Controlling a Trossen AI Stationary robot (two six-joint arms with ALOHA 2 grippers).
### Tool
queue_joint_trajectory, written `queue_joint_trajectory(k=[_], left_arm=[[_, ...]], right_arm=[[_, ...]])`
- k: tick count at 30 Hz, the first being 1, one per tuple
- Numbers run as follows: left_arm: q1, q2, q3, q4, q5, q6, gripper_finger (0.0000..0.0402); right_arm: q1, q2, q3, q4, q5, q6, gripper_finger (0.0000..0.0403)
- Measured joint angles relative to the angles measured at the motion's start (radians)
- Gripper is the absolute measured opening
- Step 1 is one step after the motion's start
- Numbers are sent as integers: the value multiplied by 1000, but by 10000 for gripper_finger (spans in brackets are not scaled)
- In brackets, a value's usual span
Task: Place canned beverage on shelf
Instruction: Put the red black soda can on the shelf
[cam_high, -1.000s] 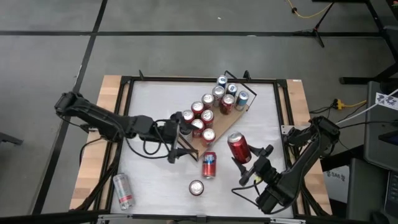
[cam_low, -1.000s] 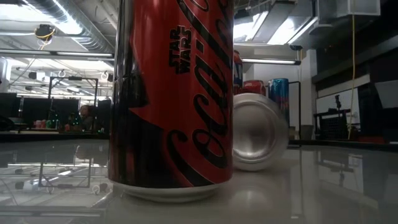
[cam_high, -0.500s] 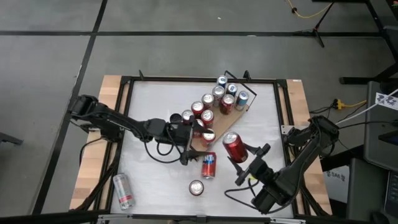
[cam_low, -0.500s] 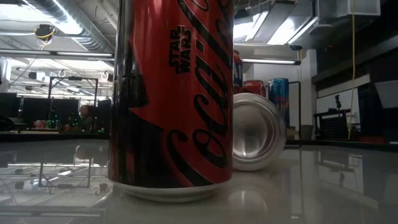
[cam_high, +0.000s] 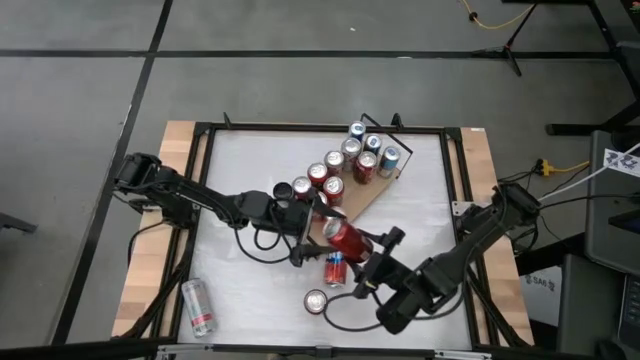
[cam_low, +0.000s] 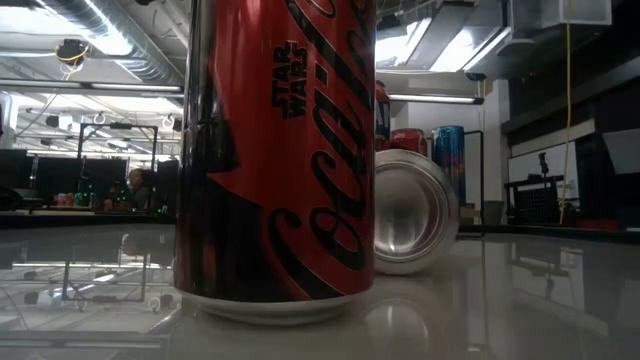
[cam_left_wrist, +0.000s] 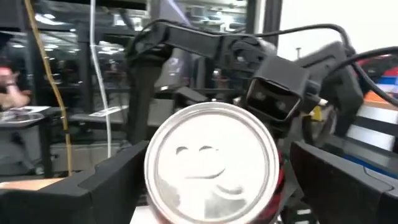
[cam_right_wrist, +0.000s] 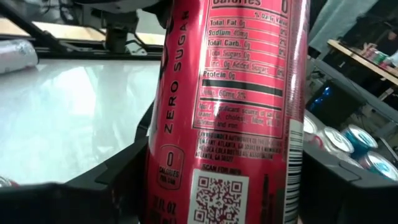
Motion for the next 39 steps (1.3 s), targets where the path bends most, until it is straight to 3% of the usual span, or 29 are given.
queue_joint_trajectory(k=[3, 11, 18, 26, 39], left_arm=[[0, 0, 0, 1, 46, 2, 377], [-25, 0, 0, -6, 50, 3, 377], [-29, 0, 0, -13, 46, 3, 355], [-29, 0, 0, -14, 40, -1, 280], [-29, 0, -1, -17, -7, -6, 278]], right_arm=[[-25, 0, 0, 78, -30, -108, 296], [-45, 0, 0, 191, -93, -286, 296], [-44, 0, 0, 186, -96, -297, 296], [-43, 0, 0, 187, -110, -299, 312], [-44, -26, 0, 145, -185, -347, 358]])
